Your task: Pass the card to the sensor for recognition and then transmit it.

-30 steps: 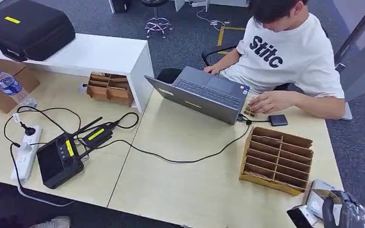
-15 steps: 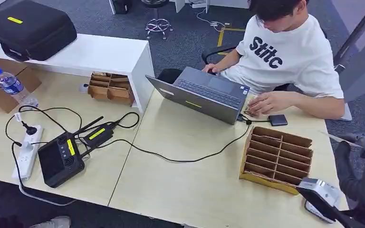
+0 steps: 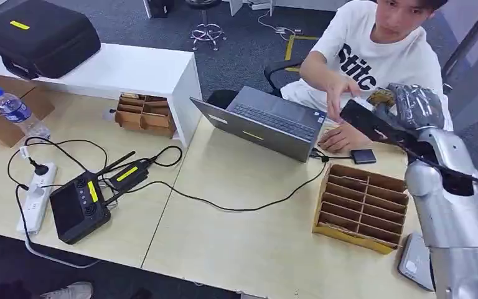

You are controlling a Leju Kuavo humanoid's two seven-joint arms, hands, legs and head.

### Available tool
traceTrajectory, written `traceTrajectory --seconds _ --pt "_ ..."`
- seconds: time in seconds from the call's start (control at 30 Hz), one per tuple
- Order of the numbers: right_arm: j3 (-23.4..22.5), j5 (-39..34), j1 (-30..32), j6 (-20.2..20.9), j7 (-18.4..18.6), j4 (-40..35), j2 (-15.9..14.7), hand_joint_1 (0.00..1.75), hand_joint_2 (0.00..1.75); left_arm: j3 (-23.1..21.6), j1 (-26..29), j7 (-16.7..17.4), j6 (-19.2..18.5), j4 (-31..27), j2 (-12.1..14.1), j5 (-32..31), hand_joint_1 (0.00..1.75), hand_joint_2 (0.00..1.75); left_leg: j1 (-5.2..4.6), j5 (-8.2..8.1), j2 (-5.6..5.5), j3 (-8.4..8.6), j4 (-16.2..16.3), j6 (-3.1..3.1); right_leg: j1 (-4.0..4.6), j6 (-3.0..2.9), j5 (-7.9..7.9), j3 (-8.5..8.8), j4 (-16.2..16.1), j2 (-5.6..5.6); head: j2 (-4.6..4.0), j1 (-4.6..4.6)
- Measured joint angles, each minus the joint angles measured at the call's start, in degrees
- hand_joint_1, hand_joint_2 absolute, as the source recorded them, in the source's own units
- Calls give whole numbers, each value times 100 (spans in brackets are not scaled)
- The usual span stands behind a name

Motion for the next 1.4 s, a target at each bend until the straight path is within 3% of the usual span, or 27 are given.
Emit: traceTrajectory --seconds 0.17,0.37,0.4,0.43,0.67,0.9,1.07,1.27,1.4 --pt "2 100 -272 -96 155 959 241 175 175 -204 -26 70 -24 29 15 0 0 175 0 -3 -2 -7 0 -2 1 -2 -3 -5 -1 -1 0 4" --pt "2 297 -371 -101 142 1414 378 175 175 -317 -27 112 -22 55 31 0 0 175 0 -3 -2 -11 0 -2 1 -2 -3 -8 -3 -2 0 4" --pt "2 317 -385 -98 139 1457 403 45 175 -330 -28 121 -22 59 33 0 0 175 0 -3 -2 -10 0 -2 1 -2 -3 -9 -3 -2 0 4" --pt "2 323 -398 -90 137 1492 411 0 175 -337 -28 121 -22 61 35 0 0 175 0 -3 -3 -10 0 -2 1 -2 -3 -9 -3 -2 0 4" --pt "2 450 -368 -184 -53 1586 459 0 175 -367 -20 116 -11 79 44 7 0 175 1 -4 -1 -10 0 -2 2 -2 -4 -12 -3 0 0 2" --pt "-30 258 86 -426 -535 708 335 0 175 -365 92 9 44 81 50 28 0 175 0 -5 2 -10 0 -1 1 -2 -4 -15 -6 1 0 4" --pt "-68 62 613 -703 -859 -292 93 0 175 -339 147 0 72 81 50 59 0 175 0 -5 0 -12 0 -1 2 -2 -4 -18 -8 -1 0 4" --pt "-365 -435 2148 -1235 -1461 -2441 -350 0 175 -171 232 -4 96 81 42 186 0 175 0 -22 -7 -16 0 1 2 -2 -22 -14 -12 -9 0 4" --pt "-516 -518 2777 -1255 -1546 -3278 -516 0 175 -85 241 -22 96 81 41 190 0 175 0 -30 6 -13 0 -3 2 -3 -23 -18 -11 3 0 4"
